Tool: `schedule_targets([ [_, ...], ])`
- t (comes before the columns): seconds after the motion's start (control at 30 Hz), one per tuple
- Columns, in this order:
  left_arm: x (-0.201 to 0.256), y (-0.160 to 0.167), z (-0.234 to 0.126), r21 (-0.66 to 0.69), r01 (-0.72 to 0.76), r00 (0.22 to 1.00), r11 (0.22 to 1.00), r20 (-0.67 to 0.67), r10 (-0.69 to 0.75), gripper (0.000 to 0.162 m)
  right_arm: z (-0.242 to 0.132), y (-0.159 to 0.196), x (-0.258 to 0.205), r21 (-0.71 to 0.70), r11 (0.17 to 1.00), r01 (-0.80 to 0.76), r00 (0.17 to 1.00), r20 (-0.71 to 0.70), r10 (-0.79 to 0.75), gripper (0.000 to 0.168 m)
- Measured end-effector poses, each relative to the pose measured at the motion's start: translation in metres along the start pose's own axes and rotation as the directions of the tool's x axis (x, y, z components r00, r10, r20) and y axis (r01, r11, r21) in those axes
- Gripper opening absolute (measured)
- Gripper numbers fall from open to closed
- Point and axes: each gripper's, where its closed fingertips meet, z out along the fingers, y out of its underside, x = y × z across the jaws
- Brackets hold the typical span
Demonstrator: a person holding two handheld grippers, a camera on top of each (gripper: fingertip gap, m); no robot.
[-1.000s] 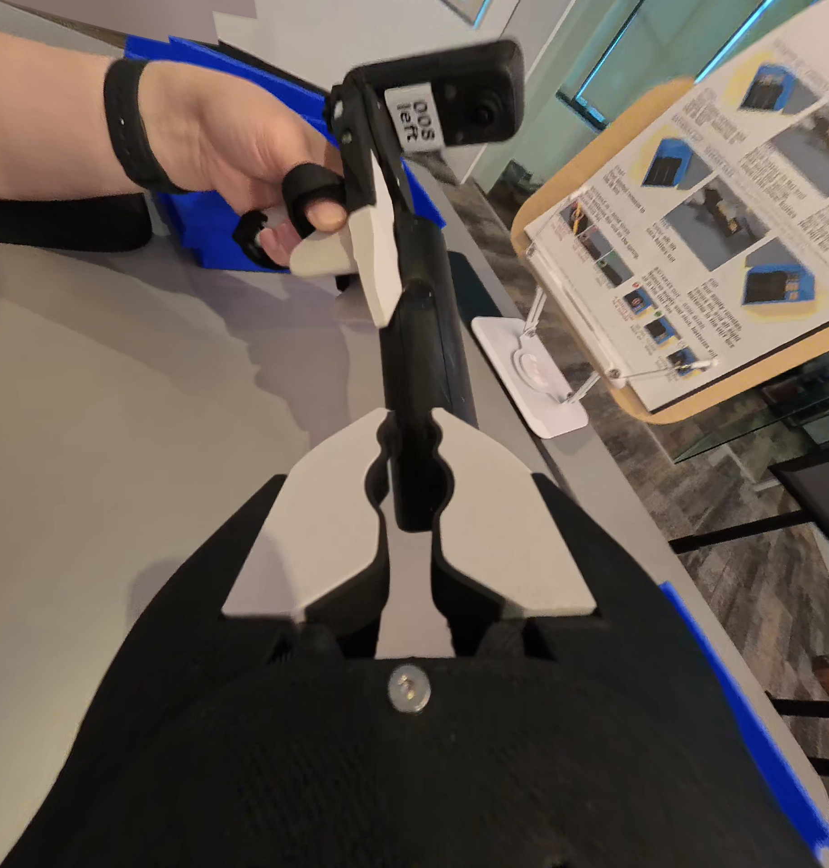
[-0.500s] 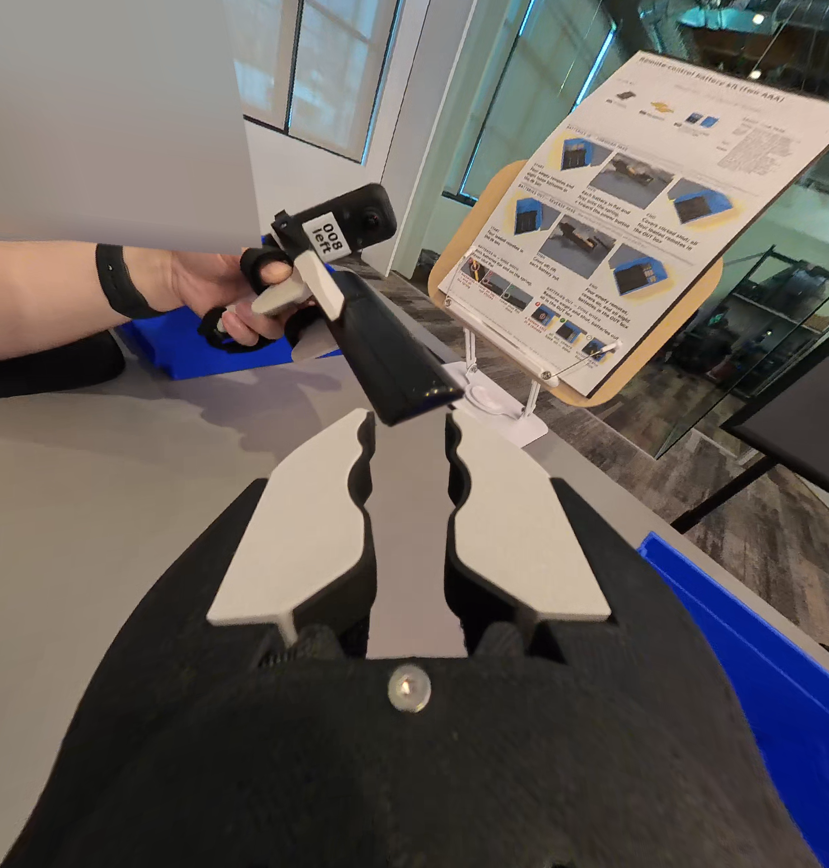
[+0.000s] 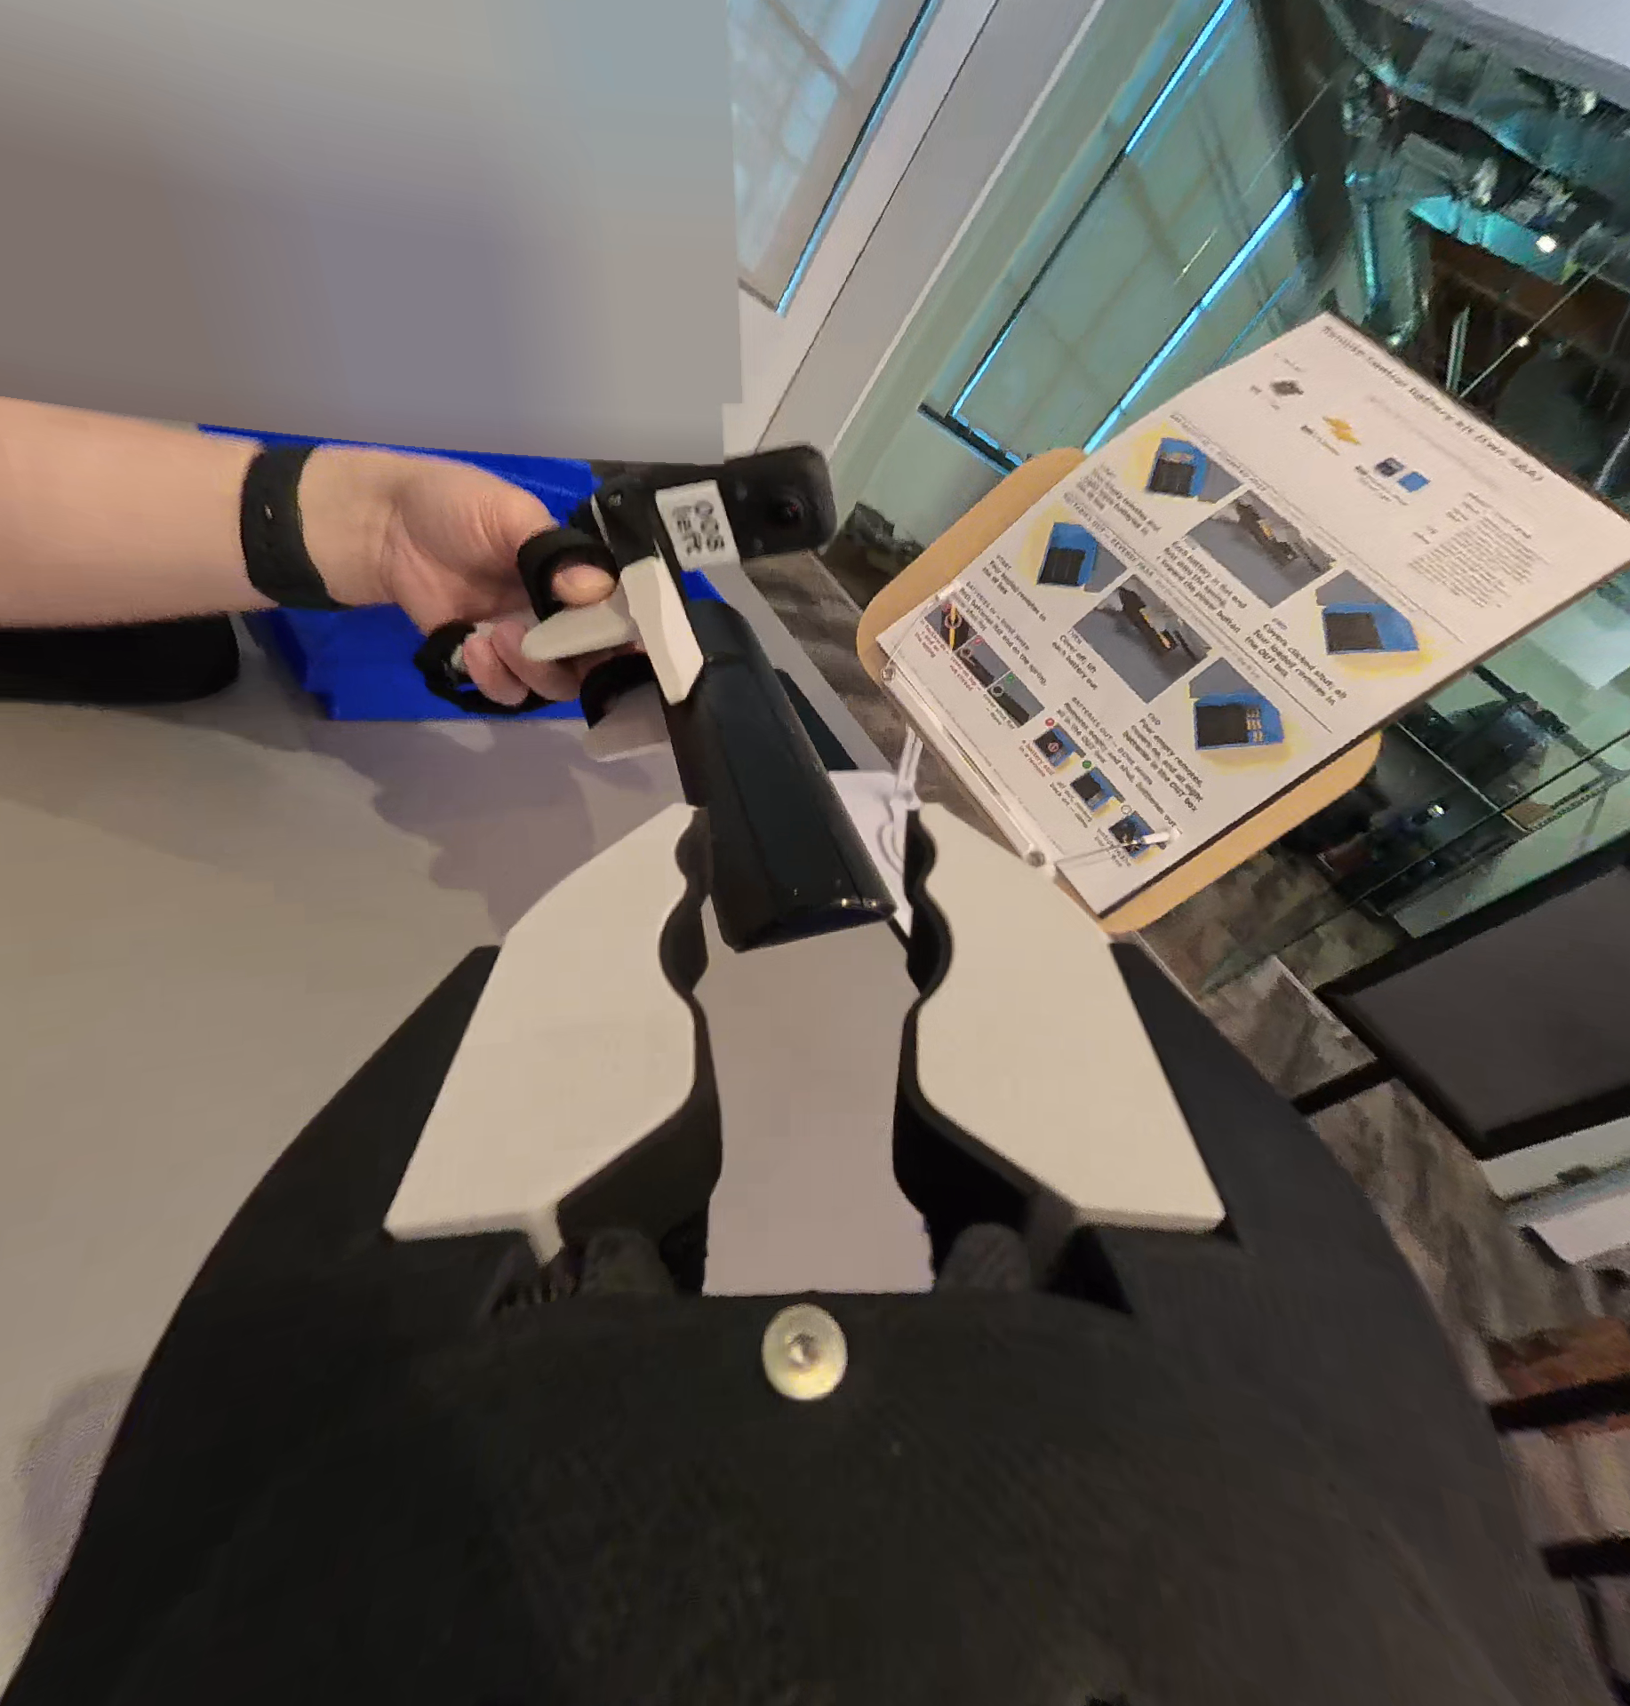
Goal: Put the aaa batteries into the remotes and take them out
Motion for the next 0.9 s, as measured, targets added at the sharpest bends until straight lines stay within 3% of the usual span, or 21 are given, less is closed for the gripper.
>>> schedule_targets([
  [0.27, -0.011, 0.004, 0.002, -0.004, 0.03, 0.997, 1.0, 0.067, -0.03, 0.025, 0.026, 0.021, -0.017, -0.133, 0.979, 0.155, 0.988, -0.002, -0.157, 0.055],
  [0.47, -0.047, 0.017, 0.006, 0.001, 0.132, 0.97, 0.991, 0.207, -0.129, 0.025, 0.055, 0.057, -0.024, -0.292, 0.895, 0.337, 0.934, -0.018, -0.358, 0.056],
  [0.73, -0.061, 0.018, 0.004, 0.024, 0.145, 0.956, 0.989, 0.255, -0.146, 0.025, 0.08, 0.087, -0.028, -0.307, 0.923, 0.233, 0.972, 0.042, -0.232, 0.056],
  [0.9, -0.065, 0.011, -0.007, 0.031, 0.075, 0.937, 0.997, 0.341, -0.081, 0.025, 0.093, 0.079, -0.015, -0.227, 0.971, 0.079, 0.996, 0.067, -0.066, 0.056],
])
